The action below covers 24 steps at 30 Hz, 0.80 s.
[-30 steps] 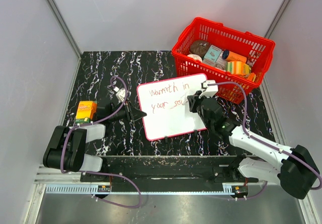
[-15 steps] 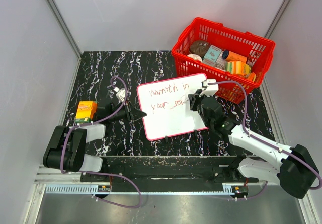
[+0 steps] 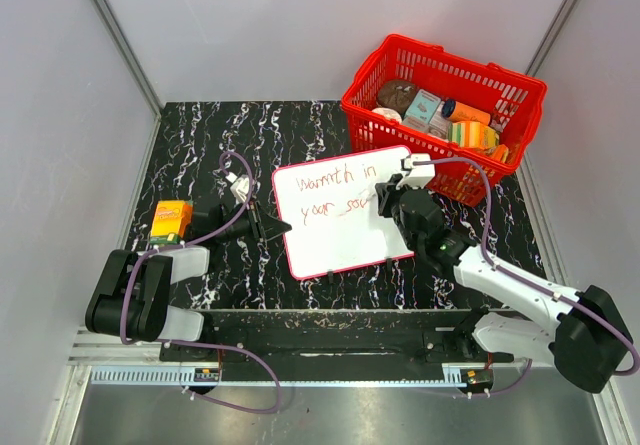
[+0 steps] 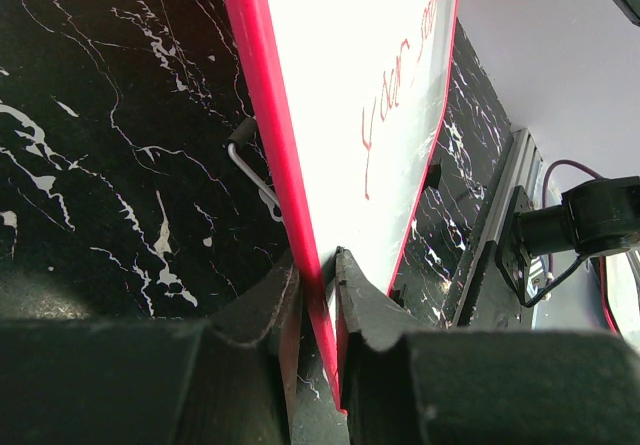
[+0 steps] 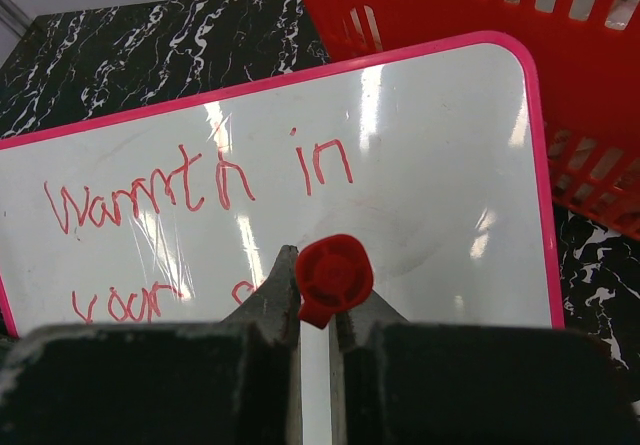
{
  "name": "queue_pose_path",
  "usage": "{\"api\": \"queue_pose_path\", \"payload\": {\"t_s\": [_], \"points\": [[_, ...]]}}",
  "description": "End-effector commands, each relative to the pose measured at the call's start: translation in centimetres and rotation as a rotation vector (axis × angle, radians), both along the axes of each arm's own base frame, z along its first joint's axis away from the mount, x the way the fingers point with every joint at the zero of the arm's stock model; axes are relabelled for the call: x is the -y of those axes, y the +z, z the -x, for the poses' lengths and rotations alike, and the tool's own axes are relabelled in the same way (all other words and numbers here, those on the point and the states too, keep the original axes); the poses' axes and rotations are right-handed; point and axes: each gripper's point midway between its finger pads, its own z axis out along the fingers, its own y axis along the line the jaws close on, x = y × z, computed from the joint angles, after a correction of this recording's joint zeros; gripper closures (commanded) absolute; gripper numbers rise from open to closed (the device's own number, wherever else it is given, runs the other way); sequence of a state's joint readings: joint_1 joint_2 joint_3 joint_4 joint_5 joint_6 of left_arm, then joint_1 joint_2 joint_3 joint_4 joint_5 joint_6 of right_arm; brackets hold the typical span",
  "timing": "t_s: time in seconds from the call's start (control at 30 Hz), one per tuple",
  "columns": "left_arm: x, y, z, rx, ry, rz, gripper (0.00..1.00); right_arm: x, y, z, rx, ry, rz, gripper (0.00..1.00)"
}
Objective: Write a sentence on the whiteboard
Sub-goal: Write on the whiteboard with the whiteboard.
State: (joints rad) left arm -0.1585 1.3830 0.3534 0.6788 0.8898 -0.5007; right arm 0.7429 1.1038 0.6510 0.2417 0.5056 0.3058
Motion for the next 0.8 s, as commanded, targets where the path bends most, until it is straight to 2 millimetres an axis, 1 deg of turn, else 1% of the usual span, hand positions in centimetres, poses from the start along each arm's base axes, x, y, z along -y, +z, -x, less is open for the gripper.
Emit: {"api": "queue_pose_path", "payload": {"t_s": [0.0,0.37,0.77], "points": [[0.1,1.2,-1.2,0.118,-0.004,-0.031,1.00,0.3,2.5,-1.1,0.059,-0.038,-0.025,1.00],[0.1,1.2,-1.2,0.117,-0.005,-0.032,1.00,-0.3,1.2,-0.5,0.025,0.012,-0.017,1.00],[0.1,1.2,-1.2,0.117,-0.005,-0.032,1.00,-0.1,0.1,0.4,-0.010,0.029,-0.019,1.00]]}}
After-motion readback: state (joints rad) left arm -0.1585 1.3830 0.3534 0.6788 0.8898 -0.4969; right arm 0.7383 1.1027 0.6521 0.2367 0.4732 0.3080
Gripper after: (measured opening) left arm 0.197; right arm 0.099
